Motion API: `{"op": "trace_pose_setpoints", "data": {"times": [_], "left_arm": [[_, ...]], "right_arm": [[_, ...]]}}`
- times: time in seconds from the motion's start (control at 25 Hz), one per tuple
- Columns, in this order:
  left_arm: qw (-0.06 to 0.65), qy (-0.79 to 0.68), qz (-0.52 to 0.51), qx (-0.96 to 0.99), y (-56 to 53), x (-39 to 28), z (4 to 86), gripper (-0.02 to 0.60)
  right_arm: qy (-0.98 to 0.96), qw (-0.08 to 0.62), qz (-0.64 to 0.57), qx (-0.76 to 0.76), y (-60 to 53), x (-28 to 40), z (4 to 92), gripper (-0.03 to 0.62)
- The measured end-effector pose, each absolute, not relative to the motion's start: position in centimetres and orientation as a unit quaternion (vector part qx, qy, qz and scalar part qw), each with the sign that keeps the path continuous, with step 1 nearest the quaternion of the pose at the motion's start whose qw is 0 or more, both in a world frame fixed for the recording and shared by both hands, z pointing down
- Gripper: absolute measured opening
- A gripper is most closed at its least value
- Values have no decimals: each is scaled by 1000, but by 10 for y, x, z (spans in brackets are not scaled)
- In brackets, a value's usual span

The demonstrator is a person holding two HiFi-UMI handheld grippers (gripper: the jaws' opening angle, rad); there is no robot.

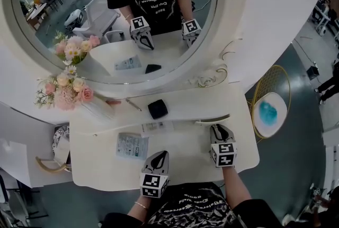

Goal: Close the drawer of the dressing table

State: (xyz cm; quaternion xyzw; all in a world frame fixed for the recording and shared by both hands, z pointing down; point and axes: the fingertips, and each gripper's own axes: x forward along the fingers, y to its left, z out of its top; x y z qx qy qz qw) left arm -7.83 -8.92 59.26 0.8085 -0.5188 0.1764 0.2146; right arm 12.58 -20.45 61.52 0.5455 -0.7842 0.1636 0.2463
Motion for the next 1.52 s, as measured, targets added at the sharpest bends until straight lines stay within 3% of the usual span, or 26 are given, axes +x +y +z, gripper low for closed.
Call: {"op": "trace_pose_setpoints", "data": {"times": [1.52], "left_arm": [[230,-516,181,805,-91,-85,601,17]], "right_arm": [[-782,254,161,546,-214,124,615,103]]}}
